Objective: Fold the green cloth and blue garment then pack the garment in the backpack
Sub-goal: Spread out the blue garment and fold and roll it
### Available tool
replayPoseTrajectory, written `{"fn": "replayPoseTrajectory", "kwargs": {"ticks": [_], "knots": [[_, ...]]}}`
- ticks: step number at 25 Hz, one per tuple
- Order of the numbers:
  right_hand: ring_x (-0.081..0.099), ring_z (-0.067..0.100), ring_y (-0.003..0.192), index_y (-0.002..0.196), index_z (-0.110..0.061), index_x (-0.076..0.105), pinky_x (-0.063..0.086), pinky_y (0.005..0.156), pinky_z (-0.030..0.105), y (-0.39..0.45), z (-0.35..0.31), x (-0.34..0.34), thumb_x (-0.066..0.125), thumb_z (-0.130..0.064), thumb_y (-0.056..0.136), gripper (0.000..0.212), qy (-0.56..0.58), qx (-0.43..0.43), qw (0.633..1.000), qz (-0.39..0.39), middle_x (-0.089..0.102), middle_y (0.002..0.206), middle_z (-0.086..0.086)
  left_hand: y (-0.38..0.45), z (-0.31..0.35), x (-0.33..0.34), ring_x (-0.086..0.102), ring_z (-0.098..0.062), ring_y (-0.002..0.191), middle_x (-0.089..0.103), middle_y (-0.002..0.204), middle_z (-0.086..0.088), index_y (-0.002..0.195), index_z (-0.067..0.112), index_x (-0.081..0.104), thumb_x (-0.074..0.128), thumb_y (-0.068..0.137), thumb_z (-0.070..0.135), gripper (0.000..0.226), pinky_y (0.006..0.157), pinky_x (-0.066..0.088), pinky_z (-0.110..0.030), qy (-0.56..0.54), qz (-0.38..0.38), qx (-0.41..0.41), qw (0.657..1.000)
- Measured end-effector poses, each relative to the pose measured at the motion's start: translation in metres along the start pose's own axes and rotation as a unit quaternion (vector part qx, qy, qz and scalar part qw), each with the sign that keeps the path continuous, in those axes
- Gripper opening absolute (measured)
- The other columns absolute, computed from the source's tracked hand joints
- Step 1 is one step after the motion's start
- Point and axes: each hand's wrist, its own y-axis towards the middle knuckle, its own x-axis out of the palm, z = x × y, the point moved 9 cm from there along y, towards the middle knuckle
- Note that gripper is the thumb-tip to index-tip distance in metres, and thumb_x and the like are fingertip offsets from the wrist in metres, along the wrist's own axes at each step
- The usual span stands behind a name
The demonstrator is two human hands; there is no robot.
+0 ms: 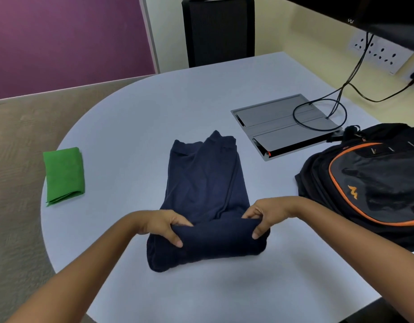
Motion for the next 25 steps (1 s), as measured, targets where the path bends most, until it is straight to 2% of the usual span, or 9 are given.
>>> {"fn": "replayPoseTrajectory", "kwargs": {"ticks": [4,7,9,11,13,15,17,20,25], "knots": [[0.064,0.006,0.104,0.122,-0.020,0.060,0.050,0.082,0.018,0.001,0.013,-0.032,0.067,-0.018,0.085,0.038,0.199,-0.030,0.970,0.139,0.068,0.114,-0.006,0.002,-0.010,-0.048,0.060,-0.011,0.107,0.064,0.113,0.010,0.110,0.032,0.064,0.073,0.076,0.004,0.044,0.092,0.048,-0.020,-0.085,0.173,0.008,0.981],[0.064,0.012,0.101,0.112,-0.018,0.065,0.052,0.075,0.018,0.004,0.026,-0.043,0.063,-0.020,0.088,0.024,0.282,-0.037,0.923,0.258,0.067,0.111,0.000,0.001,-0.018,-0.073,0.053,-0.017,0.116,0.058,0.121,0.006,0.121,0.027,0.057,0.068,0.083,0.015,0.041,0.101,0.041,-0.027,-0.013,0.337,-0.023,0.941],[0.062,0.015,0.101,0.102,-0.020,0.066,0.050,0.077,0.018,0.005,0.033,-0.051,0.062,-0.022,0.089,0.014,0.259,-0.016,0.891,0.373,0.066,0.105,-0.003,-0.010,-0.012,-0.077,0.042,-0.021,0.130,0.048,0.140,0.001,0.135,0.023,0.047,0.057,0.090,0.020,0.046,0.109,0.032,-0.037,0.117,0.487,-0.077,0.862],[0.061,0.017,0.101,0.102,-0.022,0.065,0.048,0.083,0.025,-0.006,0.026,-0.062,0.058,-0.022,0.091,0.014,0.140,0.035,0.842,0.520,0.066,0.105,-0.004,-0.018,0.016,-0.057,0.027,-0.023,0.140,0.036,0.150,0.000,0.141,0.021,0.037,0.045,0.094,0.016,0.048,0.115,0.015,-0.047,0.197,0.607,-0.061,0.767],[0.062,0.021,0.100,0.106,-0.021,0.066,0.047,0.088,0.035,-0.016,-0.021,-0.063,0.047,-0.013,0.089,0.027,-0.081,0.030,0.775,0.626,0.066,0.109,-0.001,0.000,0.048,-0.021,0.022,-0.021,0.140,0.038,0.148,0.002,0.141,0.021,0.034,0.036,0.093,0.020,0.048,0.114,0.010,-0.047,0.252,0.616,0.021,0.746],[0.060,0.022,0.111,0.111,-0.020,0.065,0.040,0.100,0.043,-0.003,-0.068,-0.040,0.038,-0.017,0.085,0.037,-0.253,-0.023,0.731,0.633,0.064,0.119,0.001,0.031,0.052,0.007,0.022,-0.020,0.138,0.042,0.146,0.002,0.141,0.021,0.031,0.029,0.092,0.027,0.049,0.112,0.010,-0.047,0.337,0.560,0.049,0.755],[0.048,0.020,0.127,0.126,-0.016,0.057,0.027,0.108,0.047,0.026,-0.075,-0.006,0.031,-0.026,0.095,0.041,-0.345,-0.055,0.744,0.570,0.055,0.135,0.002,0.046,0.031,-0.006,0.024,-0.020,0.139,0.043,0.146,0.000,0.140,0.017,0.034,0.026,0.093,0.030,0.050,0.111,0.011,-0.049,0.346,0.547,-0.002,0.762],[0.035,0.020,0.136,0.137,-0.014,0.044,0.020,0.110,0.046,0.046,-0.041,0.001,0.012,-0.047,0.100,0.059,-0.345,-0.029,0.783,0.517,0.044,0.145,0.003,0.045,0.021,-0.037,0.033,-0.025,0.138,0.042,0.146,-0.004,0.139,0.012,0.041,0.026,0.093,0.033,0.052,0.113,0.018,-0.051,0.325,0.559,-0.070,0.760],[0.036,0.021,0.136,0.139,-0.014,0.043,0.021,0.109,0.044,0.061,-0.023,-0.020,0.008,-0.046,0.100,0.061,-0.294,0.016,0.818,0.494,0.044,0.145,0.003,0.054,0.039,-0.024,0.019,-0.021,0.140,0.035,0.150,-0.004,0.143,0.013,0.029,0.028,0.093,0.032,0.054,0.113,0.004,-0.045,0.380,0.523,0.003,0.763]]}}
